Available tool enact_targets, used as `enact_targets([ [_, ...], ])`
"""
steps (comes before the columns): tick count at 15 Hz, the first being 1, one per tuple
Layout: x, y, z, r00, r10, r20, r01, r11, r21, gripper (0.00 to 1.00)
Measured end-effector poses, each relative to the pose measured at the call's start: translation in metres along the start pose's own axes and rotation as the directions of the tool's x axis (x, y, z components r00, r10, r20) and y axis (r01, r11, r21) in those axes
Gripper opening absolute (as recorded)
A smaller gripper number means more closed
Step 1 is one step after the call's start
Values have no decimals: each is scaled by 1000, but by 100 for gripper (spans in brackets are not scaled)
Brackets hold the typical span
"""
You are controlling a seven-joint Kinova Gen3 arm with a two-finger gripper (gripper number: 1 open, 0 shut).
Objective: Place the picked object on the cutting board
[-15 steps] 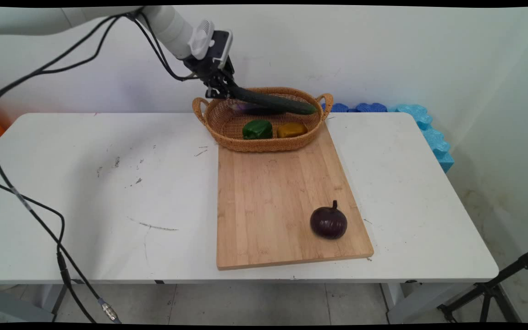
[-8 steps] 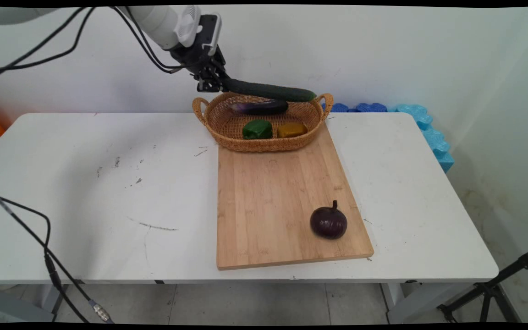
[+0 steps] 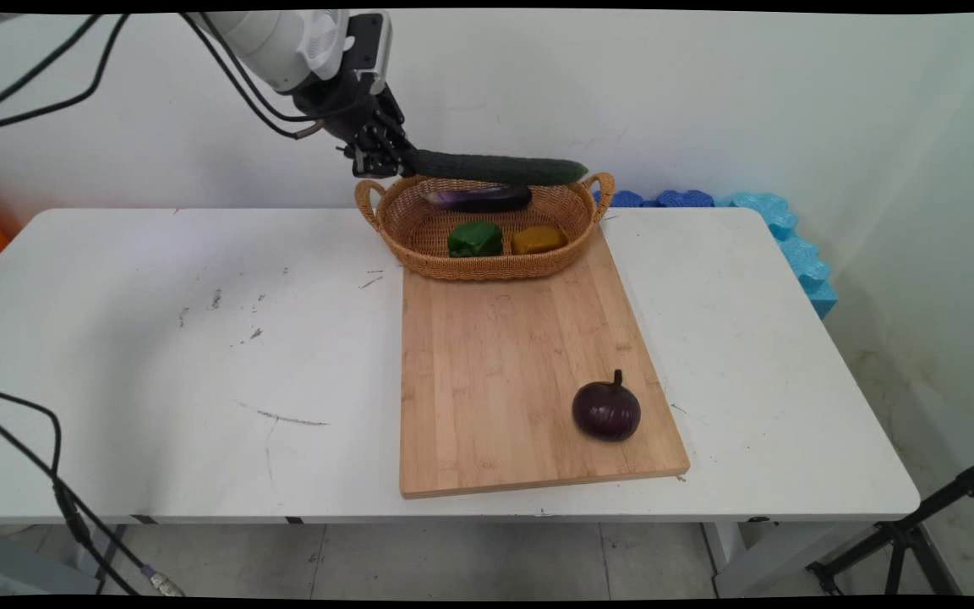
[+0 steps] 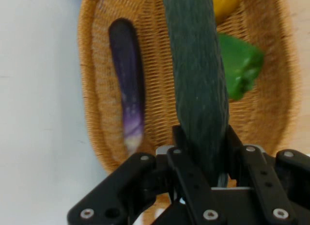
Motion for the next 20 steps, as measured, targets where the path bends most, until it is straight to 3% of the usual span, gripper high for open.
enact_targets([
  [9,20,59,-10,990,-140,-18,139,989,-56,0],
  [20,24,115,35,971,-240,-5,238,966,-101,0],
])
